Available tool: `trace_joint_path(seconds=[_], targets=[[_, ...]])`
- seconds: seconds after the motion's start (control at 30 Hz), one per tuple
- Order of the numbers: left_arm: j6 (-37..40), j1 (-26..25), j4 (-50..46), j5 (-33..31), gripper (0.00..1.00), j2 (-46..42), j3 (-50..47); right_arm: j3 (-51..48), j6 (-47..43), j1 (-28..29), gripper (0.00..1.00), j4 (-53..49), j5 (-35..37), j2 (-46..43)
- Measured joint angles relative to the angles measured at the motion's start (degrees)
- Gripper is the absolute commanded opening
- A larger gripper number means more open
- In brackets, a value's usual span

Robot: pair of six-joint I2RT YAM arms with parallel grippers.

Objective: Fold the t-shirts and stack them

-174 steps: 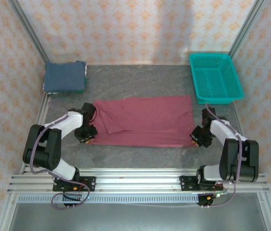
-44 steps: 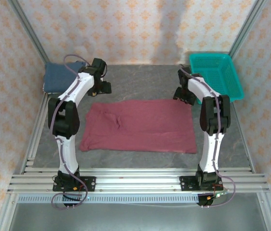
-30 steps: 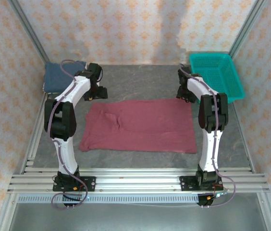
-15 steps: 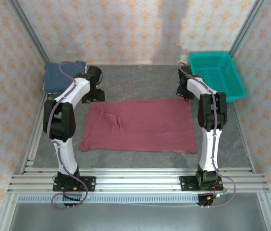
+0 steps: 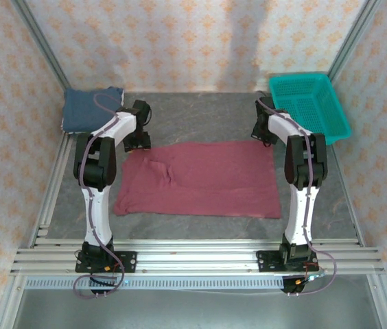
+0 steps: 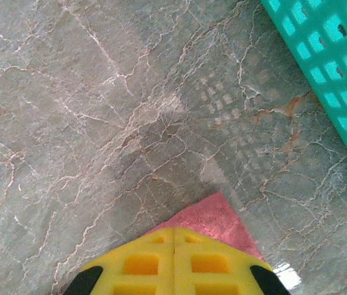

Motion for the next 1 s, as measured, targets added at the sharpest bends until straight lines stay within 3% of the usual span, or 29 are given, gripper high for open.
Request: trace_joint_path(seconds=[0.13,0.2,0.43,0.63,1.0], targets=[[-0.1,0.0,0.2,0.0,0.06,0.0,0.2,-0.3,0.0,0.0,0.0,0.0,-0.7,-0.3],[0.1,0.0,0.2,-0.1,0.0,0.0,0.2,-0.5,0.0,-0.1,0.0,-0.1,-1.1,-0.7],[1.1,-0.2,2.8,0.0,0.0,-4.1,-4.5,-3.8,0.8,-0.5,0.0,-0.5,-3.8,-4.2],[1.9,-1.6,5.9,-1.2,0.0,-16.9,-14.9,-9.2,1.8,-0.6,0.0,-0.4,-6.2,-10.0],[2.1,-12.4,10.1,-8.0,0.0,-33.8,-30.9,-22.3,3.1,-0.6,0.0,2.0,-8.2,-24.0]])
